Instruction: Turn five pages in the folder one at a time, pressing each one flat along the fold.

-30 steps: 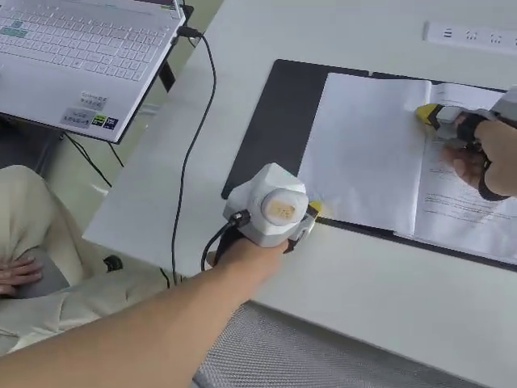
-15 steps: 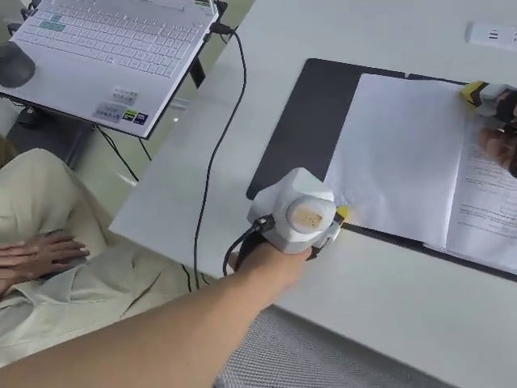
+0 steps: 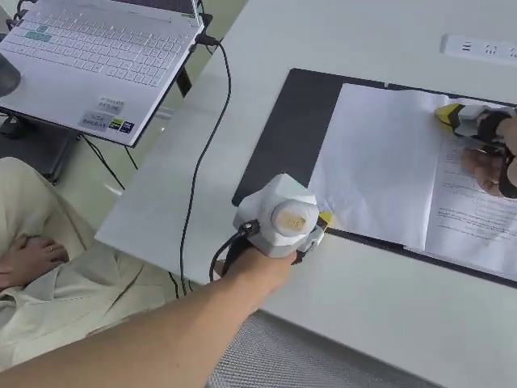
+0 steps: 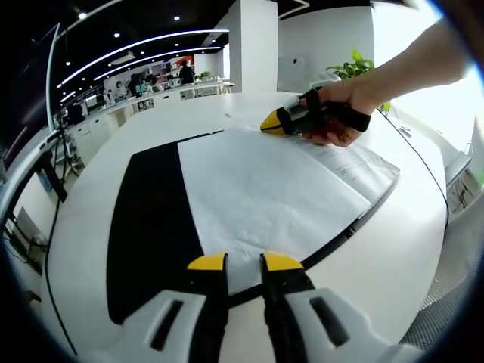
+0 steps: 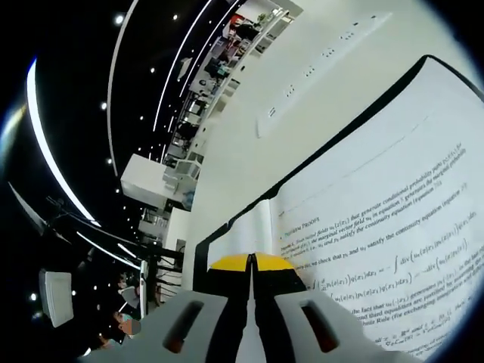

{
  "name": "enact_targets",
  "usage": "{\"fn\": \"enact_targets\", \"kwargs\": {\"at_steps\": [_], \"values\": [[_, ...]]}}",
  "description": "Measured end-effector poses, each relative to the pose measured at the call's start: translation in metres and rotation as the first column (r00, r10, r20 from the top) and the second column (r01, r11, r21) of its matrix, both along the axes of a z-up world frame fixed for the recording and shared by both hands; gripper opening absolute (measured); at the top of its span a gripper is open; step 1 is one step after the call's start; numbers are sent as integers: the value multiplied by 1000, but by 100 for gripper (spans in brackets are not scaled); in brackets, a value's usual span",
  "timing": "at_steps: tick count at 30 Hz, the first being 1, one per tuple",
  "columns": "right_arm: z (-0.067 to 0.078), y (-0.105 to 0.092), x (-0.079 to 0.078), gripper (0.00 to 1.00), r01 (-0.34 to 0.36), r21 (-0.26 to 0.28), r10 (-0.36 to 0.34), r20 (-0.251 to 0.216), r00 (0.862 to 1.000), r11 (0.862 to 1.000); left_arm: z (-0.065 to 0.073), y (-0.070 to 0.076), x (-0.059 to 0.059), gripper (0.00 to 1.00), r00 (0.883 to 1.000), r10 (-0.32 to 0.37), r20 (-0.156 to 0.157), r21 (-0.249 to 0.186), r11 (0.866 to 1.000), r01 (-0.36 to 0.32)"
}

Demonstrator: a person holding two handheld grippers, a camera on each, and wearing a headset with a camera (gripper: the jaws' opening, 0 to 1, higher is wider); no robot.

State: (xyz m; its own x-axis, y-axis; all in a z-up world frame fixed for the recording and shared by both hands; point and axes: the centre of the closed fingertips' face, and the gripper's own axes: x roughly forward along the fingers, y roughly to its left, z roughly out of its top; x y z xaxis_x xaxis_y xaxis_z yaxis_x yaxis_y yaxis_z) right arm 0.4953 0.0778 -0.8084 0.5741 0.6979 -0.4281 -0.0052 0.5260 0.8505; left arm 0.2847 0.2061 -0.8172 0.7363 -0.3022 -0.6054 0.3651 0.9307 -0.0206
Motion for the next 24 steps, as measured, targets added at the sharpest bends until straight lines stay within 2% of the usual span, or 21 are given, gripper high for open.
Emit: {"fn": "enact_targets", "kwargs": {"at_steps": [2,5,6,8,10,12,14,15,17,24], "values": [[0,-1,-15,0,-7,29,8,-30,1000,1000,0,0,0,15,1000,-1,3,0,1000,1],[4,-4,-35,0,-5,64,7,-32,999,998,0,0,0,15,1000,-1,8,1,1000,1],[3,-5,-41,0,-10,74,14,-56,998,997,-1,0,0,15,1000,-1,8,2,1000,1],[4,-3,-57,0,-39,86,44,-58,997,996,-1,0,0,15,1000,-3,8,4,1000,3],[6,-5,-70,0,-28,108,36,-73,997,994,0,0,-1,15,1000,-9,10,7,1000,9],[7,-8,-79,0,-18,120,26,-67,997,993,0,0,-1,15,1000,-7,14,4,1000,6],[6,-10,-85,0,-16,136,27,-79,997,991,0,0,-1,15,1000,1,17,-1,1000,-1],[4,-8,-95,0,-39,139,54,-99,994,989,0,0,-1,15,1000,2,17,-1,1000,-2],[3,-5,-107,0,-74,132,87,-96,992,989,0,0,-1,15,1000,0,19,-1,1000,0],[1,0,-144,0,-103,139,118,-111,987,985,-1,1,-1,15,1000,-9,27,2,1000,9]]}}
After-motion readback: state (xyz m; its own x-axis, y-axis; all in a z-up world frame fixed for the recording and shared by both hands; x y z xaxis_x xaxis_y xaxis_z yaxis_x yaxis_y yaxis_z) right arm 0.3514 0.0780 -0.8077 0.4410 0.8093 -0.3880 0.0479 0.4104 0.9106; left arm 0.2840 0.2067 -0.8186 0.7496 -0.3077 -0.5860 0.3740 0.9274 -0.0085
